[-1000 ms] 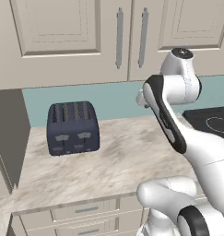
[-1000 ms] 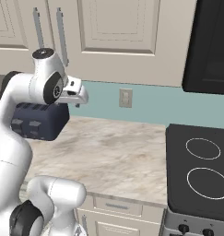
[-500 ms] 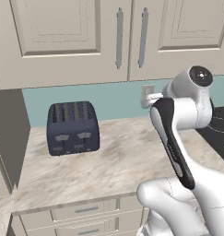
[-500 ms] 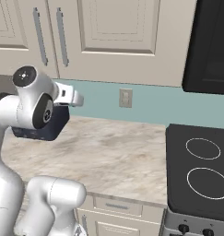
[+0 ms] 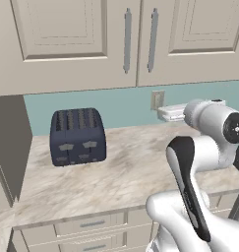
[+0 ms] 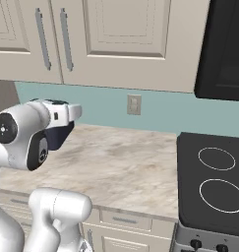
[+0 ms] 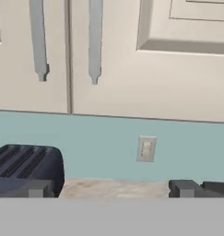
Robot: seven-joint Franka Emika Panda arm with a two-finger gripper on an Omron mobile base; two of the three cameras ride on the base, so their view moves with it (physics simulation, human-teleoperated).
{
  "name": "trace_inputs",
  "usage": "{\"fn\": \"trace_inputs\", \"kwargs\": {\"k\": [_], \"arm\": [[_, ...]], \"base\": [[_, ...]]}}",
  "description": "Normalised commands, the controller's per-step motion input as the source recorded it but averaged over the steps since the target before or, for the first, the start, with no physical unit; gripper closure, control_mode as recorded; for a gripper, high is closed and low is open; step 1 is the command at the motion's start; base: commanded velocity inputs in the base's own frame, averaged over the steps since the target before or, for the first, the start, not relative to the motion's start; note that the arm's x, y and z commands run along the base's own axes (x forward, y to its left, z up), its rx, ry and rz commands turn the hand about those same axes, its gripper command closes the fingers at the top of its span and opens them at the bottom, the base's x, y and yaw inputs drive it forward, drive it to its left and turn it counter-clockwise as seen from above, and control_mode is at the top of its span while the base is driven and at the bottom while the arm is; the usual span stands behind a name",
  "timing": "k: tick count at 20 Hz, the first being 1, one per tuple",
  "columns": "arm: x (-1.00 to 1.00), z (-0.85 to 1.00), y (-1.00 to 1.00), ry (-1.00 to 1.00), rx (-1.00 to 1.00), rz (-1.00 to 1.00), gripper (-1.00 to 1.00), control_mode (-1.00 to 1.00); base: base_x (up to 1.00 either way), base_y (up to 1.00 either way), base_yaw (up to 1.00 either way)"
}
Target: Open the cabinet directly in front. Then move the liquor and the cup to the dining counter with the jar on it.
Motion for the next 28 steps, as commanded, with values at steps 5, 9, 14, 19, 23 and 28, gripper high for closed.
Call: {"fn": "trace_inputs", "kwargs": {"k": [5,9,14,19,23,28], "arm": [[-0.34,0.33,0.00,-0.43,0.00,0.00,-1.00,-1.00],[-0.08,0.39,0.00,-0.25,0.00,0.00,-1.00,-1.00],[0.03,0.23,0.00,-0.07,0.00,0.00,-1.00,-1.00],[0.35,0.17,0.09,0.01,0.00,0.00,-1.00,-1.00],[0.43,0.29,0.20,0.00,0.00,0.00,-1.00,-1.00],[0.47,0.34,0.17,0.00,0.00,0.00,-1.00,-1.00]], "base": [[0.00,0.00,0.00],[0.00,0.00,0.00],[0.00,0.00,0.00],[0.00,0.00,0.00],[0.00,0.00,0.00],[0.00,0.00,0.00]]}}
